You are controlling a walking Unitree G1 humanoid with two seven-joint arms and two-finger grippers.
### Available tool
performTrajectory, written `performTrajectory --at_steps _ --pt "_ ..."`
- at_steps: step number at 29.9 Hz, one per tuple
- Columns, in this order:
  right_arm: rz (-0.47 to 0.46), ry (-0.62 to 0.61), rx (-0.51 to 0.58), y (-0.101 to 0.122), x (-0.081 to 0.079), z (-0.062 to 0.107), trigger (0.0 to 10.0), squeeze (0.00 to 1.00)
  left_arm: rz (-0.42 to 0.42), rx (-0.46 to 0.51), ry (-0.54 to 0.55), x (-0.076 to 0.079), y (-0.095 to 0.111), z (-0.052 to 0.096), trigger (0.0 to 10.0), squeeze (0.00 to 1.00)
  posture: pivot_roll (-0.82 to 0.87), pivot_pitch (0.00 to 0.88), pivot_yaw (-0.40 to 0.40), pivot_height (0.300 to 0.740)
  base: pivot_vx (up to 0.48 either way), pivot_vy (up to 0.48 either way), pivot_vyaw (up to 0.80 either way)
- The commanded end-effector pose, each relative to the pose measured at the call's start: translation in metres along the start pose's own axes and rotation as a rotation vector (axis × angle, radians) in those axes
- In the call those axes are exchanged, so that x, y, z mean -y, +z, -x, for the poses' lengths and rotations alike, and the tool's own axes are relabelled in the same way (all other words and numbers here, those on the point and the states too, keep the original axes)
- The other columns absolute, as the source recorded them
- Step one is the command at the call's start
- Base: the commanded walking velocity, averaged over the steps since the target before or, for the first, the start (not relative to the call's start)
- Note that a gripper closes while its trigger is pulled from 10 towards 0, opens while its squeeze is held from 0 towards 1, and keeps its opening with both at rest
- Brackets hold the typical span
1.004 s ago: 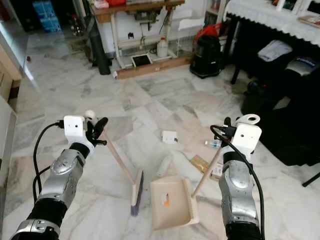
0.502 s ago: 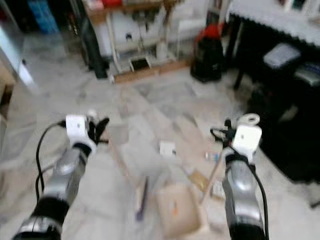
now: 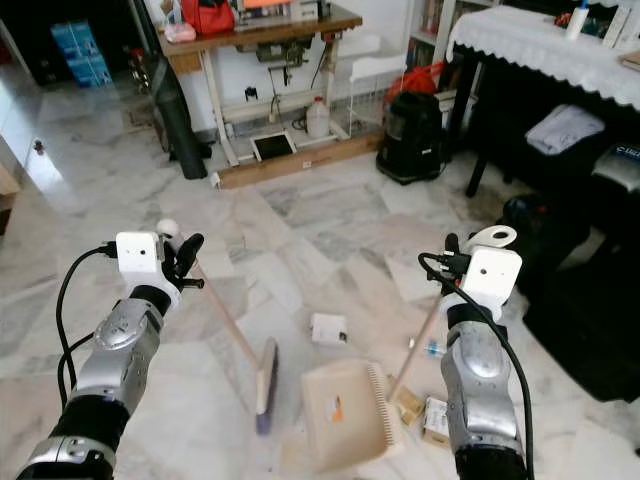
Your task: Sweep floor
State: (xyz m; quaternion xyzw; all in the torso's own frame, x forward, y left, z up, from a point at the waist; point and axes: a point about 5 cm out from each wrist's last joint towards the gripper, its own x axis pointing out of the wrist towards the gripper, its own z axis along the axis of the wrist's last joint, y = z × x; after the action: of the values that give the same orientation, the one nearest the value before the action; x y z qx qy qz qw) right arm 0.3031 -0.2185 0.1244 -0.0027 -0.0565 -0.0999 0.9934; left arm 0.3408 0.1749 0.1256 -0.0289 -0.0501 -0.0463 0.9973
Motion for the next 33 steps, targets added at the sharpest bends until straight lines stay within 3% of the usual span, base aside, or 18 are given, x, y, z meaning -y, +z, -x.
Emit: performTrajectory --at_steps 1,9,33 --pt "-0.033 0.026 0.058 0.013 -0.01 -0.004 10.0 0.0 -0.037 0.049 0.03 -0.01 0.011 -0.002 10.0 0.0 -0.11 0.0 0.017 0.74 0.48 0.0 0.0" --pt "-0.034 0.024 0.051 0.011 -0.01 -0.003 10.0 0.0 -0.034 0.046 0.026 -0.008 0.009 -0.002 10.0 0.0 -0.11 0.0 0.017 0.74 0.48 0.0 0.0" --pt "0.012 -0.006 -0.051 -0.024 -0.002 0.014 10.0 0.0 -0.056 0.004 0.011 -0.008 -0.002 0.003 10.0 0.0 -0.11 0.005 0.02 0.74 0.0 0.0 0.0"
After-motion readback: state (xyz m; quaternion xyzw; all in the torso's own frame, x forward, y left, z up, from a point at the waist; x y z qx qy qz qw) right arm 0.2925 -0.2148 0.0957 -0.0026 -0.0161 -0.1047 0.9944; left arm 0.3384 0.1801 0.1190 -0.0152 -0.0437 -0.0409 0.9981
